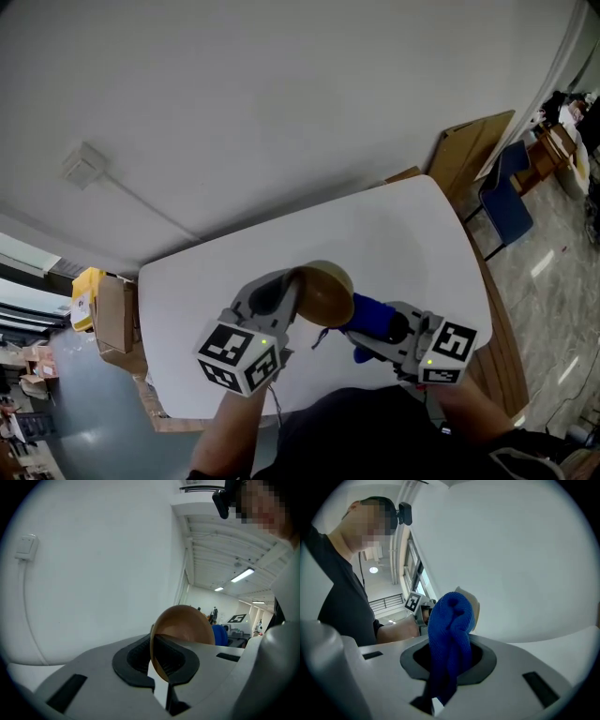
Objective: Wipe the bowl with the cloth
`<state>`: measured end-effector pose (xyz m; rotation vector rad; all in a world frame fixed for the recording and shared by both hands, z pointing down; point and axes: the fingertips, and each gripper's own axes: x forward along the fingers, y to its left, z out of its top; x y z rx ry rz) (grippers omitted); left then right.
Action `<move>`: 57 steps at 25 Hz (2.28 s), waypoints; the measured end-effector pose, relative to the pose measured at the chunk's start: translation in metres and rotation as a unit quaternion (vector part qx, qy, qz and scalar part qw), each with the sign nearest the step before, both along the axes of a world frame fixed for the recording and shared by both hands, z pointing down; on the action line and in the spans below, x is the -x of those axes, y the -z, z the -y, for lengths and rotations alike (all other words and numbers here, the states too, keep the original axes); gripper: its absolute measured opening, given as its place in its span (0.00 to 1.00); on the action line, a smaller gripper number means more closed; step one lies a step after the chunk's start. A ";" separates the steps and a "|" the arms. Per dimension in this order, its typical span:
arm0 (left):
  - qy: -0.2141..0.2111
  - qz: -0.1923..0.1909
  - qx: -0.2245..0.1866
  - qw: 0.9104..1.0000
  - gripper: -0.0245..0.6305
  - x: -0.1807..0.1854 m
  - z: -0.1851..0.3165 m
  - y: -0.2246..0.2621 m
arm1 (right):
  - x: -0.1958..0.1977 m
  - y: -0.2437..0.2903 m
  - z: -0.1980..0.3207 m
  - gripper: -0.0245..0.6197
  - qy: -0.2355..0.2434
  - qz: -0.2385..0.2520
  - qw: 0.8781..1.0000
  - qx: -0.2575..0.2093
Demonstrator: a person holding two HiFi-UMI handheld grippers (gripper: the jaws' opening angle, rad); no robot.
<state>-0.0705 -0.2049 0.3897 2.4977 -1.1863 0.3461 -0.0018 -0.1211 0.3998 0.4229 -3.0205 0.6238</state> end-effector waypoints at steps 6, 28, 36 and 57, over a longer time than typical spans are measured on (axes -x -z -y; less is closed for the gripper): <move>-0.025 -0.034 -0.036 0.998 0.06 -0.007 -0.024 0.041 | 0.020 0.015 -0.035 0.15 0.021 0.018 1.000 -0.010; -0.129 -0.031 -0.073 0.988 0.06 -0.001 -0.079 0.089 | 0.007 0.086 -0.087 0.15 0.038 0.134 0.989 -0.059; -0.176 0.001 -0.078 0.981 0.06 0.017 -0.105 0.096 | 0.018 0.118 -0.112 0.15 0.109 0.101 0.977 -0.151; -0.331 0.162 -0.102 0.924 0.06 -0.021 -0.163 0.097 | 0.015 0.157 -0.104 0.15 0.156 0.090 0.962 -0.204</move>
